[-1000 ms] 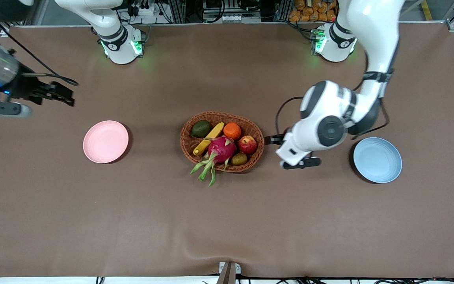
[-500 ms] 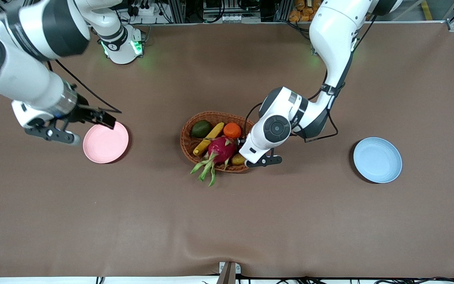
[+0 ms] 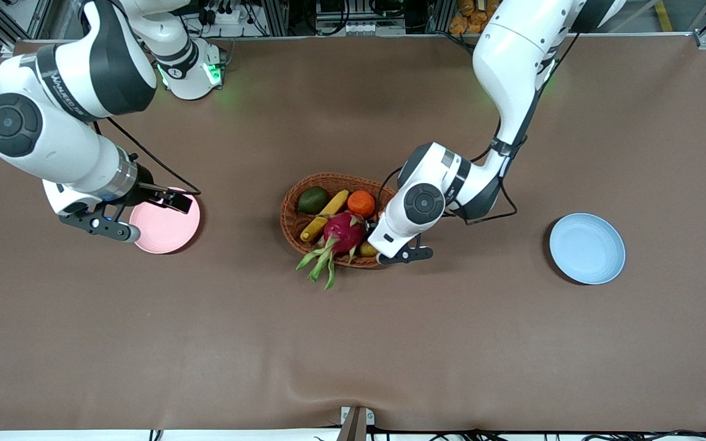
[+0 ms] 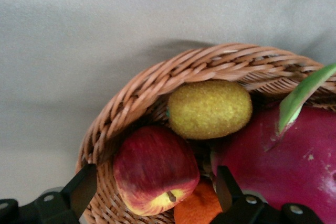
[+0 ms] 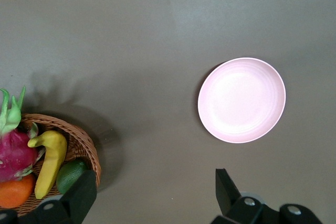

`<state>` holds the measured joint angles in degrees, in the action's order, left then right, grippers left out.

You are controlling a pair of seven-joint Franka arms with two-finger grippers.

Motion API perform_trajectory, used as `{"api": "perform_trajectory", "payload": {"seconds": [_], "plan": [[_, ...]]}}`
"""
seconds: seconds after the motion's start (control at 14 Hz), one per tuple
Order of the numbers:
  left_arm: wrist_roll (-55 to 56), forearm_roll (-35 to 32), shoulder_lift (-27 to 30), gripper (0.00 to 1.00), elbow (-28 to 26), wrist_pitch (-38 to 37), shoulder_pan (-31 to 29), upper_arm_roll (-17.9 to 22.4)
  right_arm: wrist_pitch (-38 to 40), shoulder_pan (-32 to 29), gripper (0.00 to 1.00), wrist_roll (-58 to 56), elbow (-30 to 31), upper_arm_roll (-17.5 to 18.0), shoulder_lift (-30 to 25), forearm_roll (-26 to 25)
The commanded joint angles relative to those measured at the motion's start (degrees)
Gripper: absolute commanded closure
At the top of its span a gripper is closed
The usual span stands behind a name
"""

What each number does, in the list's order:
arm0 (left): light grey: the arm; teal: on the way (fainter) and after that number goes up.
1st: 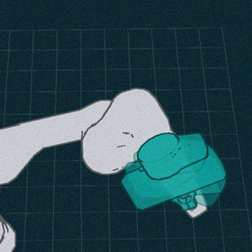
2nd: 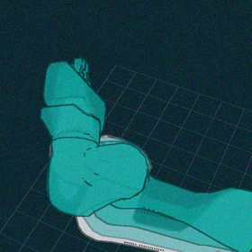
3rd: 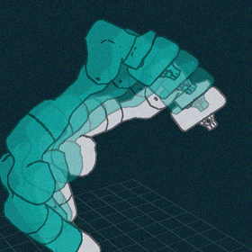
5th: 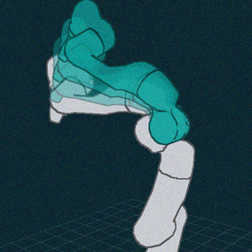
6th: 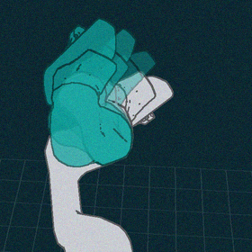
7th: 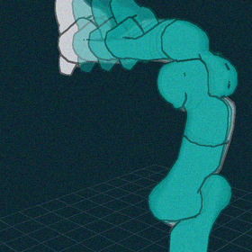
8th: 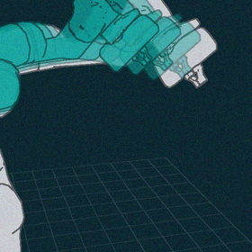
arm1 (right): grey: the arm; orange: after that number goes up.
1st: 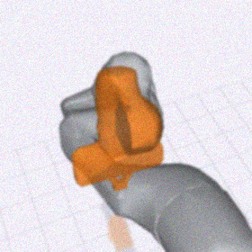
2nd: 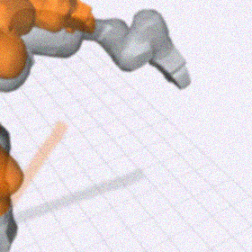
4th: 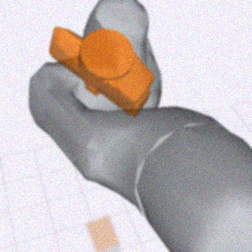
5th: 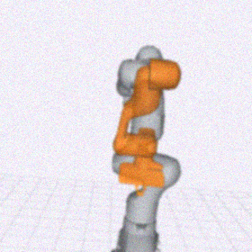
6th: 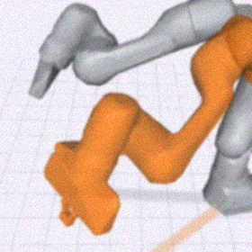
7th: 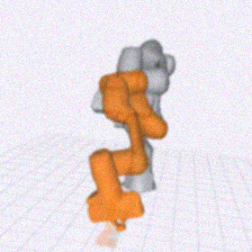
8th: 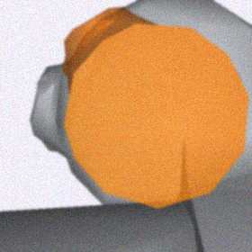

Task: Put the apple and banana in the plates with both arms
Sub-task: 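Grasp the red apple with the left gripper and lift it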

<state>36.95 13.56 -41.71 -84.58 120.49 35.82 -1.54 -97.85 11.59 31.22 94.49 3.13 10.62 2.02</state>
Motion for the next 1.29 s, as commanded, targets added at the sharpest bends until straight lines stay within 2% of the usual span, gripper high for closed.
{"api": "perform_trajectory", "payload": {"seconds": [0.0, 0.29, 0.57, 0.86, 1.0, 1.21], "plan": [[1.1, -1.3, -1.4, 0.01, 1.5, 0.2, 0.9, 0.7, 0.3, 0.8, 0.00, 1.1, -0.4, -0.5, 0.6, 0.8], [1.1, -1.3, -1.7, 0.10, 1.6, 0.2, 1.1, 0.7, 0.3, 1.6, 0.00, 3.1, -0.4, -0.5, 0.6, 0.8], [0.8, -1.7, -2.9, 0.10, 1.6, 0.3, 1.8, 0.7, 0.1, 2.7, 0.00, 7.1, -0.4, -0.5, 0.7, 0.3], [1.1, -2.4, -2.1, 0.64, 1.7, -0.4, 1.9, 0.7, 0.1, 3.0, 0.00, 7.8, -0.4, -0.5, 0.9, 0.3], [1.2, -2.3, -0.1, 0.86, 1.8, -3.1, 1.5, 0.7, 0.0, 3.4, 0.00, 7.8, -0.4, -0.5, 1.0, 0.2], [1.0, -2.1, 4.3, 0.91, 4.4, -14.4, -0.9, 0.7, 0.0, 4.6, 0.00, 9.1, -0.6, -0.5, 1.5, -0.1]]}}
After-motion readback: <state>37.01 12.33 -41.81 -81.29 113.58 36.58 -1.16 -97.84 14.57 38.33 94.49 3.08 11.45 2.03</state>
